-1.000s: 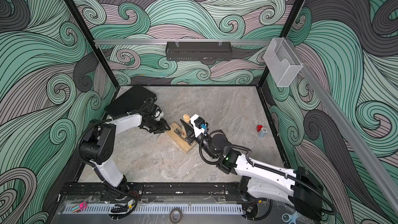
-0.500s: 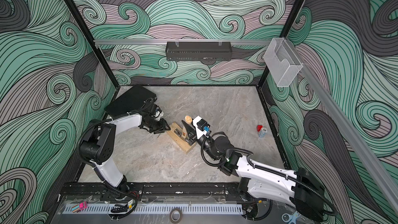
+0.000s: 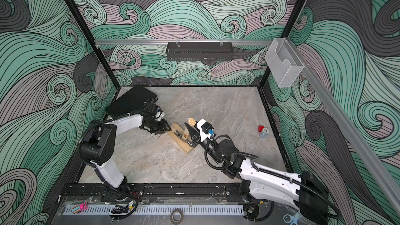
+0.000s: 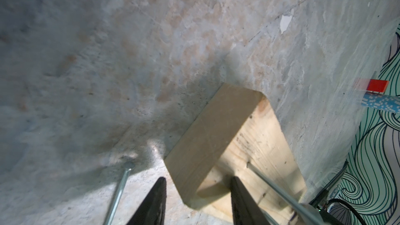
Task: Use a claw hammer to pull out a nail
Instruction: Remove the nail from the mounting plate.
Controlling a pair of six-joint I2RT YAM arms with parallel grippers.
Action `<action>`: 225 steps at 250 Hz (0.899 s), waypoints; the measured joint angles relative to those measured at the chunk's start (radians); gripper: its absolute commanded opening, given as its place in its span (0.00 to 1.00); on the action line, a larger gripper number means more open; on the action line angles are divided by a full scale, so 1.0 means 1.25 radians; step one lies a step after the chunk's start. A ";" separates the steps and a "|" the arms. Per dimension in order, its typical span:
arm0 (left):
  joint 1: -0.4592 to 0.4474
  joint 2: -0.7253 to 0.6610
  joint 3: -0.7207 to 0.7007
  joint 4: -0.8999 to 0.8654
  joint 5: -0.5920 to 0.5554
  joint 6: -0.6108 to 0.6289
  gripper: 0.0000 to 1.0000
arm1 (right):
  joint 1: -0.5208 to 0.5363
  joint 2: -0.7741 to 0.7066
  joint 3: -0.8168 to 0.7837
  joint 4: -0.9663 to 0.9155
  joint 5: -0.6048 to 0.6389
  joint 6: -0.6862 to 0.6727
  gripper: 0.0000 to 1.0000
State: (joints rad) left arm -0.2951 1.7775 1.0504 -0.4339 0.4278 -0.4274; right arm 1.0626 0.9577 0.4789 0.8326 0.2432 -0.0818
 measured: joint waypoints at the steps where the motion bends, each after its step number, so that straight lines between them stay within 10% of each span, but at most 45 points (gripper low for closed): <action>1: 0.000 0.000 0.000 0.000 0.000 0.000 0.46 | 0.000 0.000 0.000 0.000 -0.001 0.000 0.00; 225: -0.001 -0.269 -0.055 0.109 0.077 0.076 0.45 | 0.008 -0.011 0.237 -0.340 -0.126 -0.009 0.00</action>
State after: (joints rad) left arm -0.2962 1.4418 0.9813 -0.2981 0.5243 -0.3321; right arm 1.0725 0.9443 0.7750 0.4072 0.0860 -0.0933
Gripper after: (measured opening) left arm 0.456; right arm 0.253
